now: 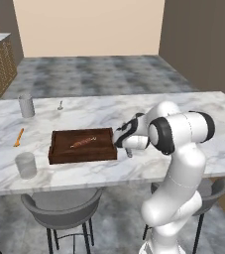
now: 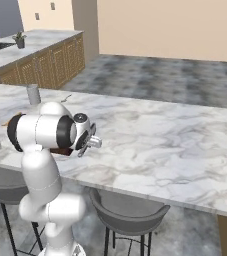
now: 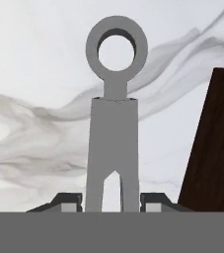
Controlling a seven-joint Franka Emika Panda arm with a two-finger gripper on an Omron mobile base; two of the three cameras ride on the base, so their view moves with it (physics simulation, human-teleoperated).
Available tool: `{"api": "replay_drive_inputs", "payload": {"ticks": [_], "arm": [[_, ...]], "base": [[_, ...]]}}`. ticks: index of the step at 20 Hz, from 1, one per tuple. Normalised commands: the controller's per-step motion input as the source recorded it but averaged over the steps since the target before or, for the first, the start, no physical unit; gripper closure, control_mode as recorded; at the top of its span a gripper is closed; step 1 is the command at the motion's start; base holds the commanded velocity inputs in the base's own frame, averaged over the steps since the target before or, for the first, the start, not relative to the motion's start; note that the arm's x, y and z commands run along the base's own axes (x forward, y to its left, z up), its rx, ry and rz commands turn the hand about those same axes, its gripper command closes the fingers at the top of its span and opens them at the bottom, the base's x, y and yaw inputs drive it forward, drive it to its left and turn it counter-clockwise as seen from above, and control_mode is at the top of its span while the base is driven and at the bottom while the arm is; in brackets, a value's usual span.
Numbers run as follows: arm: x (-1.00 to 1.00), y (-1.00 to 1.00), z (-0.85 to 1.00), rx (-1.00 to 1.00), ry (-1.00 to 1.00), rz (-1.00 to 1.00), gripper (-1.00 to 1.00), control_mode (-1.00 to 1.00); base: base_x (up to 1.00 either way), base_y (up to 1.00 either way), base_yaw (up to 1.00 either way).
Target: Take the tongs from the drawer on the left and place them on the dining counter next to the tray containing the kebab skewer.
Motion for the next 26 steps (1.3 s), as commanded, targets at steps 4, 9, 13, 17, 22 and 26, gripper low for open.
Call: {"api": "replay_drive_inputs", "payload": {"ticks": [4,9,13,17,22,26], "arm": [[0.0,0.04,-0.03,0.0,0.0,0.0,-1.0,-1.0],[-0.09,0.0,0.13,0.0,-0.06,0.0,-1.0,-1.0],[-0.27,-0.23,0.63,0.0,-0.04,0.0,-1.0,-1.0],[-0.36,-0.41,0.8,0.0,0.0,-0.02,-1.0,-1.0],[-0.6,-0.47,0.95,0.0,0.0,-0.05,-1.0,-1.0],[-0.57,-0.14,1.0,0.0,0.0,-0.02,-1.0,-1.0]], "base": [[0.0,0.0,0.0],[0.0,0.0,0.0],[0.0,0.0,0.0],[0.0,0.0,0.0],[0.0,0.0,0.0],[0.0,0.0,0.0]]}}
